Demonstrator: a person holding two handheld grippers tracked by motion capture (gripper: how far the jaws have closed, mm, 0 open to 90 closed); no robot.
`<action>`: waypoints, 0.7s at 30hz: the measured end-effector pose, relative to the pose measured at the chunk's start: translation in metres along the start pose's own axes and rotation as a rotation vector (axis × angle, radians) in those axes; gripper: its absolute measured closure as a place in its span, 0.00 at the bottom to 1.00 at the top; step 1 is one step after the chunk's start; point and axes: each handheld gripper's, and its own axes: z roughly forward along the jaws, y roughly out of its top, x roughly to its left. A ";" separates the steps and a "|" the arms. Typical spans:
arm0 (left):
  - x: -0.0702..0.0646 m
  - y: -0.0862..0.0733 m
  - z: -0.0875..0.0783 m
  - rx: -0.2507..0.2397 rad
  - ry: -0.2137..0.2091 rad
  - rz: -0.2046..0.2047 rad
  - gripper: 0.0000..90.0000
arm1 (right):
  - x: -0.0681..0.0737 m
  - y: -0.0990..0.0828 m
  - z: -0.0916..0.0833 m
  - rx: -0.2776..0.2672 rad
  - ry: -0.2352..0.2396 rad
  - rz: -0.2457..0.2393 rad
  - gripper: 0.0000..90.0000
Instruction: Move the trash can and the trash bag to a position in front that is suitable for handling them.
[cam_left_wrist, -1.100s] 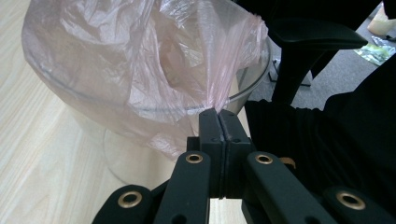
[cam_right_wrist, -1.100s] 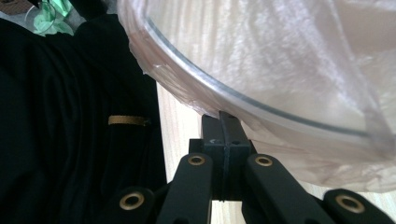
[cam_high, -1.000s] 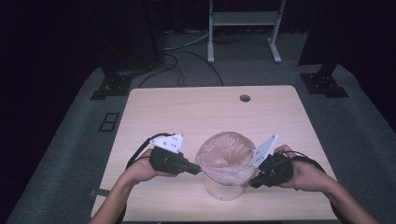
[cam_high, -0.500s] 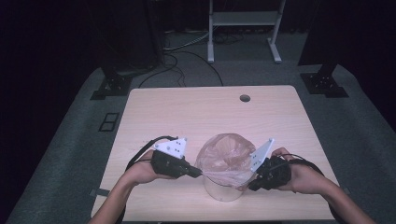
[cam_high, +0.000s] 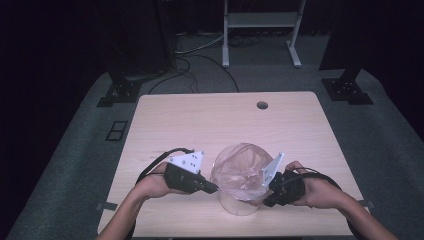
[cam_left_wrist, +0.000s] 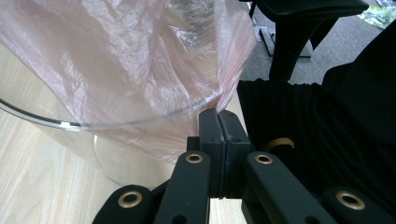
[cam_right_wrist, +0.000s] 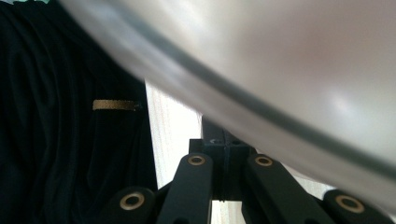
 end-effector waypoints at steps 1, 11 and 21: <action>0.000 -0.001 0.000 0.005 -0.002 0.001 1.00 | 0.000 0.000 0.000 0.001 0.002 0.001 1.00; 0.004 -0.013 -0.002 0.037 0.064 -0.040 0.95 | -0.001 -0.012 -0.003 -0.029 -0.021 0.026 1.00; -0.006 -0.008 -0.023 0.028 0.097 -0.071 0.59 | 0.005 -0.035 -0.053 -0.217 -0.083 0.053 0.74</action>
